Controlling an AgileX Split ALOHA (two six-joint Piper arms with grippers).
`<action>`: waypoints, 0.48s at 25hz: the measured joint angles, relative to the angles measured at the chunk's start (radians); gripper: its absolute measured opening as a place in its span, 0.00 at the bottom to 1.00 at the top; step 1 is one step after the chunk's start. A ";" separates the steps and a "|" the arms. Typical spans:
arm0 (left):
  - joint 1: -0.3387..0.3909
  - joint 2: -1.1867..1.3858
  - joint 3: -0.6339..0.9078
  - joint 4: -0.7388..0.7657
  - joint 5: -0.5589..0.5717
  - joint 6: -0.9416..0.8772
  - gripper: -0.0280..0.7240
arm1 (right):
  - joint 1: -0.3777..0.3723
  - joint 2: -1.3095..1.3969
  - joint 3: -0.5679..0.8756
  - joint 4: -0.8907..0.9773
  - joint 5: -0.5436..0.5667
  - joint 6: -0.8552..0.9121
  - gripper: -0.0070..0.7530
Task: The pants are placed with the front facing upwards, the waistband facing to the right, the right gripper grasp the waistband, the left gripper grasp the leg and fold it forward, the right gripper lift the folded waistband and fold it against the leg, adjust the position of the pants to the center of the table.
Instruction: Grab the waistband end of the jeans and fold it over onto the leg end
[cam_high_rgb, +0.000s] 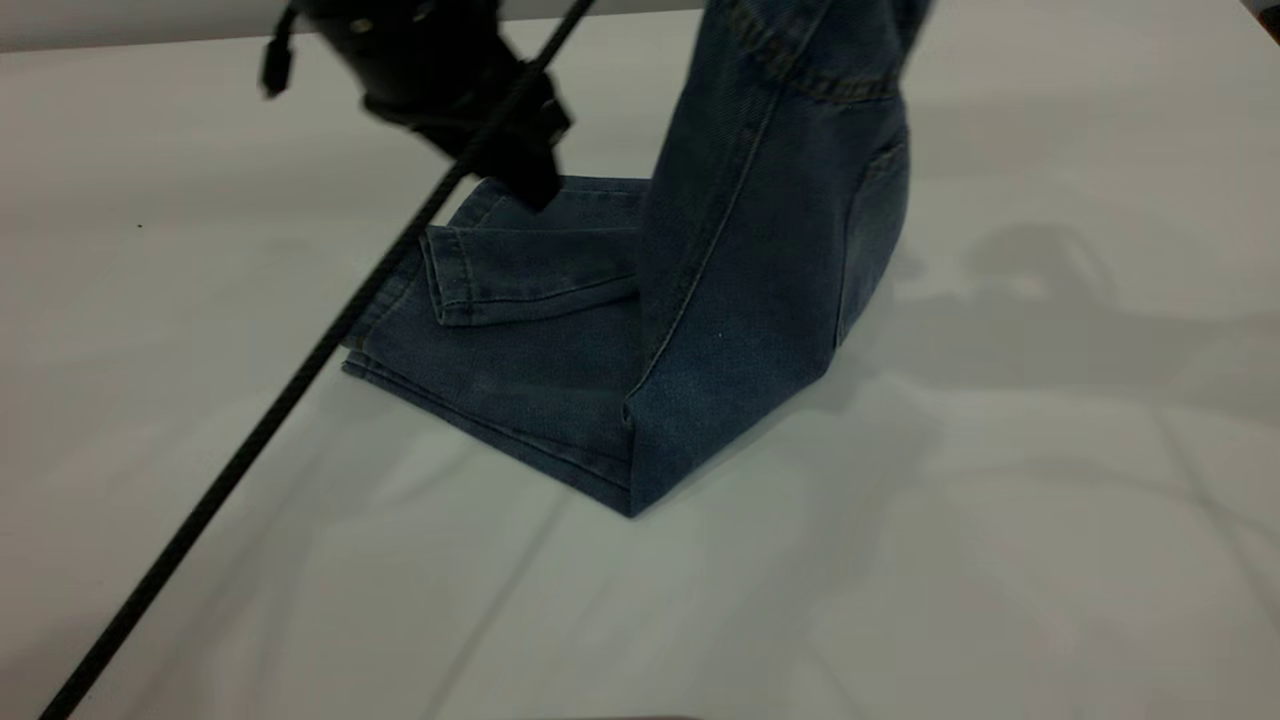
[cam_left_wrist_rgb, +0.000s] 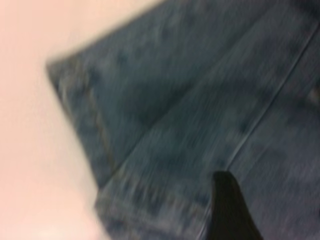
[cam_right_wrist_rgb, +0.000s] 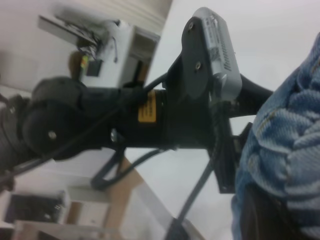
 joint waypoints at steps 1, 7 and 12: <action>0.009 0.000 0.011 0.000 -0.001 0.005 0.54 | 0.011 0.000 -0.007 -0.005 -0.016 0.000 0.08; 0.027 0.036 0.075 0.000 -0.032 0.011 0.54 | 0.048 0.000 -0.046 -0.020 -0.053 0.000 0.08; 0.027 0.120 0.102 -0.004 -0.073 0.012 0.54 | 0.062 0.000 -0.073 -0.023 -0.056 0.001 0.08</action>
